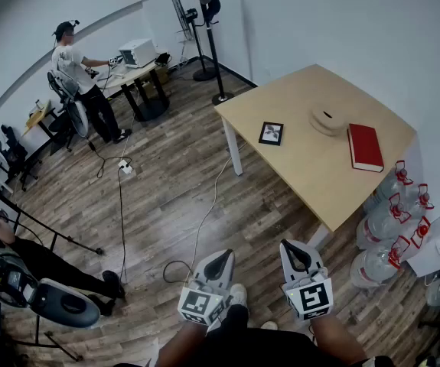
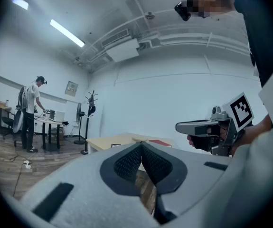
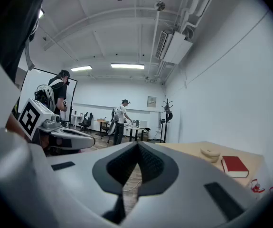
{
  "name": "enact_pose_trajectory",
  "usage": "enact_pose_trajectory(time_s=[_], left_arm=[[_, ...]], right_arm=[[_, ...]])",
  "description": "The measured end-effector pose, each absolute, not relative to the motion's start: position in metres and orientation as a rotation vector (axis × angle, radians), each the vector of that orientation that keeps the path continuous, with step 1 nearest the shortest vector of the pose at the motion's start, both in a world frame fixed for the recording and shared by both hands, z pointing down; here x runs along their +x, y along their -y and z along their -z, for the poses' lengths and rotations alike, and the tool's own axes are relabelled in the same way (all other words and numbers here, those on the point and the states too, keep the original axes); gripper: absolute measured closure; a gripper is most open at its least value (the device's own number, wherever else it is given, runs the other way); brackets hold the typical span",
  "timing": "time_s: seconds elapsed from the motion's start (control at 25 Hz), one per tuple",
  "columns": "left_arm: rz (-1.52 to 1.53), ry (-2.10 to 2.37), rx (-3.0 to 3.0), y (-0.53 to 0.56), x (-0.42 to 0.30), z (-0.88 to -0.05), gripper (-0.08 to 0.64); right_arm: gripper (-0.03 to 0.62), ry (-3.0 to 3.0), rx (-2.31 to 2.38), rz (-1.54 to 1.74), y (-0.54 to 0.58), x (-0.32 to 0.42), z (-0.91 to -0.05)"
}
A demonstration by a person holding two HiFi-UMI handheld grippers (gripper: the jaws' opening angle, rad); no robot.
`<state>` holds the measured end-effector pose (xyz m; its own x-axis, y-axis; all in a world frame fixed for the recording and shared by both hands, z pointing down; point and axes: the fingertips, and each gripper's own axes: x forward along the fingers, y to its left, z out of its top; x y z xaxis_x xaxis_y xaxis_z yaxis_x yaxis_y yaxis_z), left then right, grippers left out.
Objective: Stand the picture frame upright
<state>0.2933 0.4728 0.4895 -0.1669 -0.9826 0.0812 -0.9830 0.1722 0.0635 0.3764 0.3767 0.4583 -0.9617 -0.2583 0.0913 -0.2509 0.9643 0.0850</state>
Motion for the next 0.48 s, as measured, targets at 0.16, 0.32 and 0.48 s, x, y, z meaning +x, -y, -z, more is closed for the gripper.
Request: enact_pose_trajectory(time_s=[0.16,0.32,0.48], left_arm=[[-0.01,2.347,1.944,-0.486,0.309,-0.488,0.565],[-0.013,2.348,1.936,-0.496,0.315,-0.486,0.565],[-0.009,2.334,1.938,-0.49,0.316,-0.482,0.565]], right_arm=[[0.584,3.029,0.382,0.112,-0.387,0.394,-0.455],[0.584,3.022,0.39,0.116,-0.394,0.405,-0.456],[0.584,3.014,0.408,0.125,-0.384,0.408,-0.451]])
